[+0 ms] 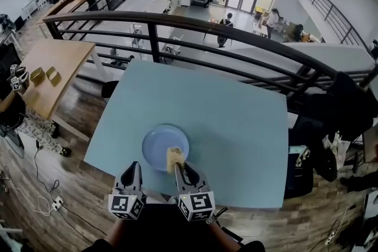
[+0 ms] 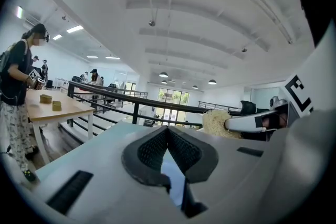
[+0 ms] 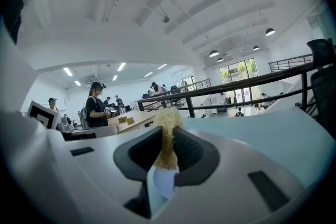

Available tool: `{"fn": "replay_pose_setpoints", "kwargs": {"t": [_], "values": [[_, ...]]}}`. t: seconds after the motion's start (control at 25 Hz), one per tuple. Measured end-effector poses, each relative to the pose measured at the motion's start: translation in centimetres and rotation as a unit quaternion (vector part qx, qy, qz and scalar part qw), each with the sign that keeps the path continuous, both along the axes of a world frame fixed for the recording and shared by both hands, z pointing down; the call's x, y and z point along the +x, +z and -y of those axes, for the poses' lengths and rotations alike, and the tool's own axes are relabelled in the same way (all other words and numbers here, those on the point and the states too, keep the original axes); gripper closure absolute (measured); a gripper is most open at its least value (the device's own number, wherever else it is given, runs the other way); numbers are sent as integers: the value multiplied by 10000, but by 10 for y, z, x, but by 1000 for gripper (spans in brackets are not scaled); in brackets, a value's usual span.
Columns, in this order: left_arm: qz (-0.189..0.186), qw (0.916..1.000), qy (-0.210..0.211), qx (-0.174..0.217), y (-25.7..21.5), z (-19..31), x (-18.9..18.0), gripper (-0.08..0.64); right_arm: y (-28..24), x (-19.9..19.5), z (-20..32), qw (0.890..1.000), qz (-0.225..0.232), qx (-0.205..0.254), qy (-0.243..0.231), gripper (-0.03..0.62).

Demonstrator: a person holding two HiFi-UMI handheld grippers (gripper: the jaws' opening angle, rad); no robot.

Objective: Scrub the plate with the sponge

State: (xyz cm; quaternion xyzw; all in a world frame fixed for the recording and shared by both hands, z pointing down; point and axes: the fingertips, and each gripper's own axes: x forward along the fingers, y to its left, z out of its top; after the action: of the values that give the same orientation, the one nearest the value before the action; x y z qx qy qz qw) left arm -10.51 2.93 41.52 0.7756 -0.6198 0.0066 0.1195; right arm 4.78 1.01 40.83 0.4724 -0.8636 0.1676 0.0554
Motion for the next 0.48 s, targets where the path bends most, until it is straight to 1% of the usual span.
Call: {"fn": "replay_pose_setpoints", "kwargs": {"t": [0.16,0.32,0.48], "values": [[4,9999,-109,-63,5,3,-4,557,4,-2,5,10000,7,-12,-88,526],[-51,9994,-267,-219,15,7,-9,558,11,-4,9,9998,-23,-124,-153,526],[-66,9992,-223,-320,24,17,-12,558,11,-7,20,9998,-70,-167,-114,526]]}}
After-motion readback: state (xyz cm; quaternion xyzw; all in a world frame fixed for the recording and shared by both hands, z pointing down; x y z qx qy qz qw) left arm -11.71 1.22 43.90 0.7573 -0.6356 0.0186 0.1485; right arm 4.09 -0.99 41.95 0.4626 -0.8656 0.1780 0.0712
